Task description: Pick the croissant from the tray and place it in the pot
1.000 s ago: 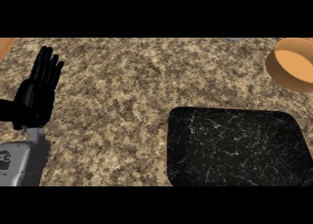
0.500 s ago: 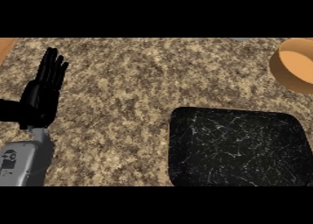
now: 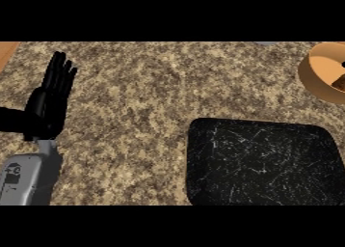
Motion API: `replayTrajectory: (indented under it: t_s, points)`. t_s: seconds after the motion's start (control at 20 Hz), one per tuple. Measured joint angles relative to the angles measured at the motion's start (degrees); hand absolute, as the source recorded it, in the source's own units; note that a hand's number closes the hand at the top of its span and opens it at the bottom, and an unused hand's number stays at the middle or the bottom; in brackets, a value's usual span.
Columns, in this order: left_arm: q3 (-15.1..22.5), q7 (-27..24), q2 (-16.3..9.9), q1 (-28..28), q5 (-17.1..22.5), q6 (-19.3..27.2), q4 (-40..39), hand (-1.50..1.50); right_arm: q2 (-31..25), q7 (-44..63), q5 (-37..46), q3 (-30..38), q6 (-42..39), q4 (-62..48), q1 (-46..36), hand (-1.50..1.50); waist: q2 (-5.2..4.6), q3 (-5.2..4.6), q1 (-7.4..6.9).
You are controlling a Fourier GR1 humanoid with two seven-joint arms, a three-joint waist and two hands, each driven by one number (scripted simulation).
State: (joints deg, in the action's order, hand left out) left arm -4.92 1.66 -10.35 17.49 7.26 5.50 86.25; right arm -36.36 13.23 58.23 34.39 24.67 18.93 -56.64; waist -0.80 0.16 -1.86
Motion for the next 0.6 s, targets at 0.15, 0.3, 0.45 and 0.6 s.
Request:
replayTrajectory:
  t_s: [0.15,0.3,0.45,0.6]
  points:
    - [-0.5,0.7,-0.5,0.5,0.5,-0.3,0.4,0.0,0.6,-4.3,-3.3,2.3,2.8,1.2,-0.3,-1.5,0.06,0.0,0.03]
    - [-0.5,0.1,-0.4,0.0,0.2,-0.3,0.3,0.0,0.3,-6.2,-7.1,5.2,4.5,2.1,-1.4,-1.5,0.13,-0.03,0.15]
    - [-0.2,0.1,-0.1,-1.0,0.1,-0.2,0.9,0.0,-0.3,-7.4,-10.9,8.4,6.2,2.9,-2.1,-1.5,0.23,-0.03,0.27]
    - [-0.4,1.8,-0.5,-1.0,0.1,0.0,2.3,0.0,0.3,-9.5,-15.1,11.0,7.5,4.8,-1.2,-1.5,0.5,-0.07,0.79]
